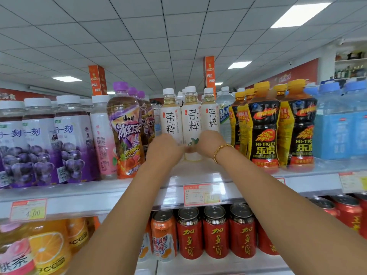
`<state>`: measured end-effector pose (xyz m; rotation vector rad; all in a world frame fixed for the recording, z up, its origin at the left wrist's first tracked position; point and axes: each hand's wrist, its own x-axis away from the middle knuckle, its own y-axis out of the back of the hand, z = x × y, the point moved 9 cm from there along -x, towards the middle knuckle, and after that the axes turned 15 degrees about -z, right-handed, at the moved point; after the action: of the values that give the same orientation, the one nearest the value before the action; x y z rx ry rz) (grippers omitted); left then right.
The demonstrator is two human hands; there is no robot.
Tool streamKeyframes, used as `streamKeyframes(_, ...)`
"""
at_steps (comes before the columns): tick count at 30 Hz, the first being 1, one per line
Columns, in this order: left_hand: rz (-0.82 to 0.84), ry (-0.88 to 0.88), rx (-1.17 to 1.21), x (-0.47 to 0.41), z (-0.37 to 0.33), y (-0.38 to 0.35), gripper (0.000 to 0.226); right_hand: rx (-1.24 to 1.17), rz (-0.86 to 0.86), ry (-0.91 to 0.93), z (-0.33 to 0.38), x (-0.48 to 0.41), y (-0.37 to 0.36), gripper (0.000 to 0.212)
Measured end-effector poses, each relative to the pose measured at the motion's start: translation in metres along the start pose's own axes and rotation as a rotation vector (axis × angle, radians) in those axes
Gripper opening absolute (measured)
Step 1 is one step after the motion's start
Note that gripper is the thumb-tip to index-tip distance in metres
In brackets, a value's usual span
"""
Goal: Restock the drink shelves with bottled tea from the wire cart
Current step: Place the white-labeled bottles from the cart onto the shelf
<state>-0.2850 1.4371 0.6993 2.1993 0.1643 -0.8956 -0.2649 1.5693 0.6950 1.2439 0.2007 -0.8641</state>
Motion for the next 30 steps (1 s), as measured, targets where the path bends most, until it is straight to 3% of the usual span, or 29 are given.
streamKeyframes(4, -0.353, -0.149, 0.403, 0.074, -0.024, 0.048, 0.028, -0.063, -0.314, 0.184, 0.001, 0.064, 0.081, 0.042)
streamKeyframes(6, -0.323, -0.187, 0.517, 0.115, -0.033, 0.041, 0.039, -0.110, -0.408, 0.194, -0.018, 0.114, 0.113, 0.037)
streamKeyframes(9, -0.067, -0.233, 0.631, 0.177, -0.053, -0.014, 0.045, -0.128, -0.401, 0.093, -0.074, 0.184, 0.124, 0.033)
streamKeyframes(12, 0.223, -0.326, 0.663, 0.247, -0.081, -0.083, 0.047, -0.121, -0.308, -0.139, -0.164, 0.244, 0.105, 0.028)
streamKeyframes(15, 0.594, -0.311, 0.691, 0.326, -0.107, -0.166, 0.038, -0.118, -0.254, -0.460, -0.275, 0.315, 0.080, 0.025)
streamKeyframes(21, 1.083, -0.391, 0.650, 0.508, -0.156, -0.276, 0.014, -0.061, -0.208, -1.143, -0.471, 0.533, 0.032, 0.024)
streamKeyframes(25, 1.342, -0.334, 0.520, 0.626, -0.159, -0.344, 0.031, 0.004, -0.073, -1.512, -0.546, 0.688, 0.005, 0.015)
streamKeyframes(28, 1.447, -0.424, 0.354, 0.703, -0.152, -0.391, 0.040, -0.011, 0.110, -1.732, -0.575, 0.789, -0.024, 0.008)
streamKeyframes(30, 1.480, -0.437, 0.271, 0.741, -0.145, -0.421, 0.039, -0.038, 0.181, -1.824, -0.593, 0.840, -0.046, 0.021)
